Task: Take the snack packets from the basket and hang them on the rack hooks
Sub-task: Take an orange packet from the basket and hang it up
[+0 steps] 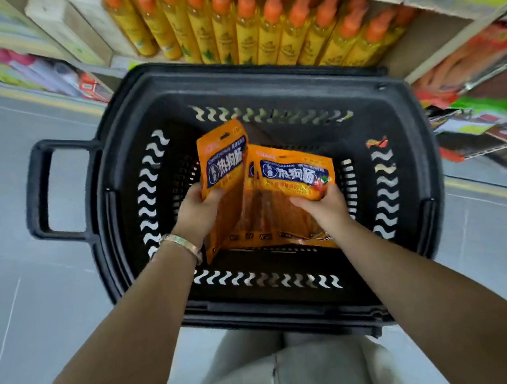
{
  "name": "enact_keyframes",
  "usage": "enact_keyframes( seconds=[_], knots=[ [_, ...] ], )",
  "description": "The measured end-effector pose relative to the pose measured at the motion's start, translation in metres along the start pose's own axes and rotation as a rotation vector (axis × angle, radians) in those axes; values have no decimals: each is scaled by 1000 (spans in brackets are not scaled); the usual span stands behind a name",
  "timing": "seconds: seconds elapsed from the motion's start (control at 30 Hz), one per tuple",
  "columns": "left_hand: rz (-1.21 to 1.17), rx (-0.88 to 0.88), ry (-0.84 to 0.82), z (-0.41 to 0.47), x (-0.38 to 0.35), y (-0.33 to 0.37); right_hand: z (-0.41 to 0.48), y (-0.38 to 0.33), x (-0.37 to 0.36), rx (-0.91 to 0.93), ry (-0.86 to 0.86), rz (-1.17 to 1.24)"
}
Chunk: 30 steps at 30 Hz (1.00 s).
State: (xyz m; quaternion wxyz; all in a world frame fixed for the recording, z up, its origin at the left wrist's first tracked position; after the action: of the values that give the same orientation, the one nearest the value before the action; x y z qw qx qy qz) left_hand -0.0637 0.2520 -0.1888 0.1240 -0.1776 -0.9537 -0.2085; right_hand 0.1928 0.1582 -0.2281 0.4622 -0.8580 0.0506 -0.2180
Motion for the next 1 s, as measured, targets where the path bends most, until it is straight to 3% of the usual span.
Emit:
enact_keyframes(
  seconds=[0.13,0.3,0.53,0.83,1.0],
  knots=[
    [-10,-137,13,-59,6,18,-39,-49,38,104,75,-60],
    [30,-260,-5,-122,-2,38,-95,-108,87,262,153,-325],
    [264,-522,-33,-223,-57,77,-170,-145,192,342,404,-189],
    [106,-840,-35,-361,-168,131,-249,-171,369,623,607,-615],
    [16,-1029,-77,-436,-226,148,-281,-188,465,848,681,-582]
  ],
)
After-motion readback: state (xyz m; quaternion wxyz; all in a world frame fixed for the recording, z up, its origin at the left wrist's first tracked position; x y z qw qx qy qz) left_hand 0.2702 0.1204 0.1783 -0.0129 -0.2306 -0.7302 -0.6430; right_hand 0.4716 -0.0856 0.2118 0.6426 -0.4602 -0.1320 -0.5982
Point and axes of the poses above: each hand's wrist, its own z-axis towards the middle knuckle, its own x-axis out of the back of the hand, y = z × x, the point moved 7 cm from there along z, towards the middle knuckle, and after that the axes turned 15 degrees about x, right-handed, at the moved point
